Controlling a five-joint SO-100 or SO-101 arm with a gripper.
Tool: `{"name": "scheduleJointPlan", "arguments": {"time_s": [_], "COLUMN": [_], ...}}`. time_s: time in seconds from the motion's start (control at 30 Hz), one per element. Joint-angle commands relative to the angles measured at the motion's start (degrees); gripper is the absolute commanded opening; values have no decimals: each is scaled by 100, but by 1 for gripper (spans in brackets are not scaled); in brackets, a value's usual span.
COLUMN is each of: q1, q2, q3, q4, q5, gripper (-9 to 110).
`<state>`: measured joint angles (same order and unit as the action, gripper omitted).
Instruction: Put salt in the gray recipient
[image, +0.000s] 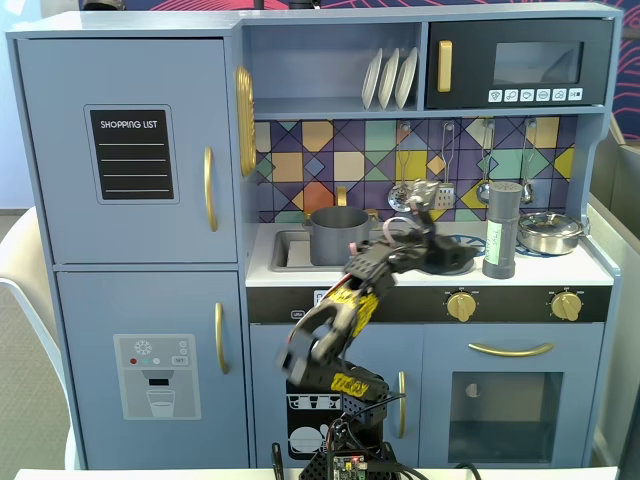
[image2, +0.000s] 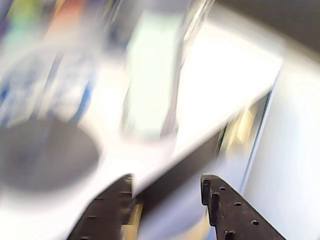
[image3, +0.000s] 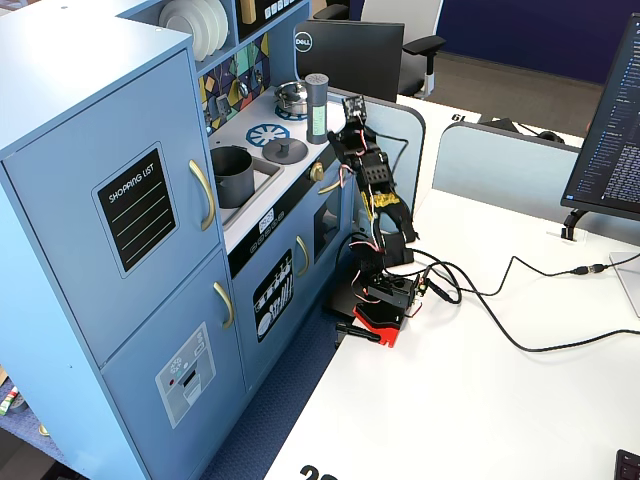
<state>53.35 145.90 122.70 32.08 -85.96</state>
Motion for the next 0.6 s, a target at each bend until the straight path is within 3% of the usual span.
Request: {"name": "scheduleJointPlan", "arguments": {"time_s": [0.0,0.33,0.57], "q1": [97,97,97], "q2": [-615,-1898,-2786], "q3": [-431,-800,-1494], "q4": [-1617,-2865,-2944], "q5": [88,-26,-62], "gripper": [30,53,58]}}
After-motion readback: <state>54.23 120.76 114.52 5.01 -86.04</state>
